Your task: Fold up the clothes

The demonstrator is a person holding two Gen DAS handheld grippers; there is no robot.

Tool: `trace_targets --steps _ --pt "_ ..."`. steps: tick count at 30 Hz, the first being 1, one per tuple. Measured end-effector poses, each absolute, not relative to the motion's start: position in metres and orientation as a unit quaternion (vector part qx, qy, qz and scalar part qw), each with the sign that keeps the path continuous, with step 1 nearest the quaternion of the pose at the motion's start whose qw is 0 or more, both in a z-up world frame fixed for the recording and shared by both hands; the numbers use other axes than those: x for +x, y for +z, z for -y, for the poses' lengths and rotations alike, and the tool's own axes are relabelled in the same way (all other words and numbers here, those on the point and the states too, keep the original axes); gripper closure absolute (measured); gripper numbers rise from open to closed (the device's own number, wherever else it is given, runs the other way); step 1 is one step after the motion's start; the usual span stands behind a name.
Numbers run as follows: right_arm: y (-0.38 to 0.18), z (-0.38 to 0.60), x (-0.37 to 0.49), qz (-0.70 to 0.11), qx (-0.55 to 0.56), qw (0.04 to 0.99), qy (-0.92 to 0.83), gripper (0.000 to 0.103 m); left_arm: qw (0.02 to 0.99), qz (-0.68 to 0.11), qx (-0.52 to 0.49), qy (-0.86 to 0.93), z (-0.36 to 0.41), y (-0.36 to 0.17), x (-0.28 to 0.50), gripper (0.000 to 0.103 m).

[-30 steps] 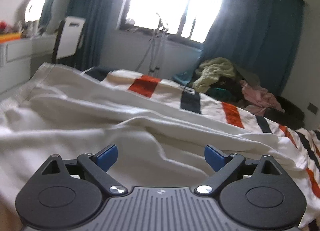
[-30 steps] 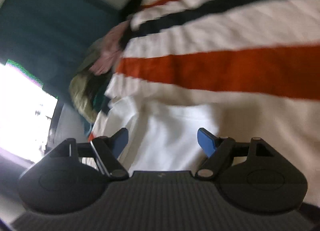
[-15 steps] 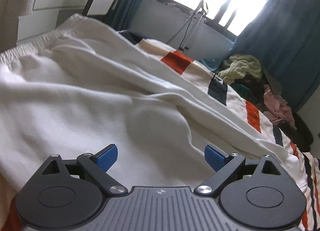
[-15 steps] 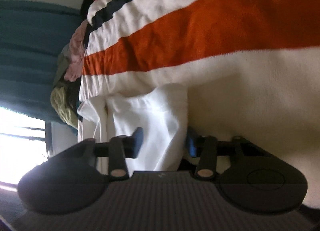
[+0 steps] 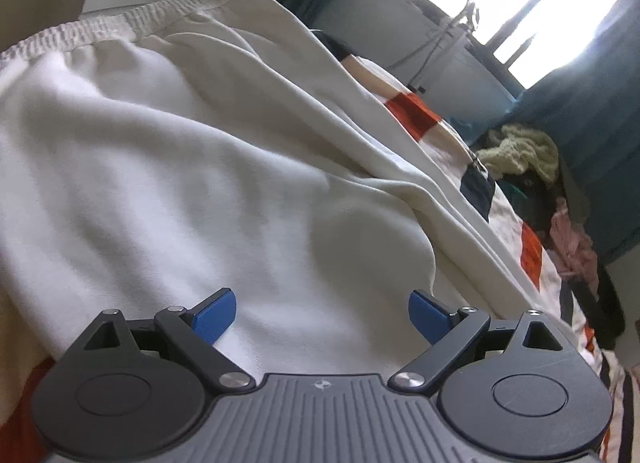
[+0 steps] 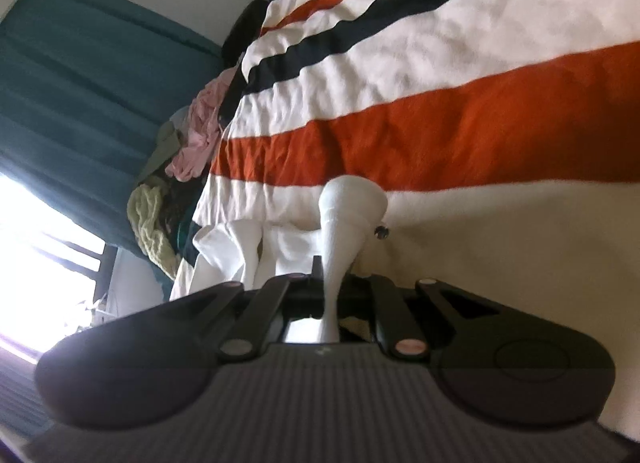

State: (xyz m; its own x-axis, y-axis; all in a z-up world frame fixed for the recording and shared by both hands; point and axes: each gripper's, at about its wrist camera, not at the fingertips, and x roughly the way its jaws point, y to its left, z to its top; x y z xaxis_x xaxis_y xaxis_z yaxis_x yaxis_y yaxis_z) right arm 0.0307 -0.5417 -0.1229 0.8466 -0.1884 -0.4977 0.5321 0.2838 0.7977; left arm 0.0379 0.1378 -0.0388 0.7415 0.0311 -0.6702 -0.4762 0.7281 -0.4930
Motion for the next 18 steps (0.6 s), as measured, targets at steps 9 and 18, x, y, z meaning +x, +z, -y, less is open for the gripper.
trace_targets --steps 9,18 --pt "-0.126 0.542 0.025 -0.159 0.561 0.778 -0.233 0.098 0.859 -0.331 -0.336 0.201 -0.175 -0.015 0.029 0.009" --pt "-0.138 0.545 0.023 -0.180 0.585 0.750 -0.252 0.098 0.853 -0.332 -0.310 0.259 -0.236 0.012 0.022 0.008"
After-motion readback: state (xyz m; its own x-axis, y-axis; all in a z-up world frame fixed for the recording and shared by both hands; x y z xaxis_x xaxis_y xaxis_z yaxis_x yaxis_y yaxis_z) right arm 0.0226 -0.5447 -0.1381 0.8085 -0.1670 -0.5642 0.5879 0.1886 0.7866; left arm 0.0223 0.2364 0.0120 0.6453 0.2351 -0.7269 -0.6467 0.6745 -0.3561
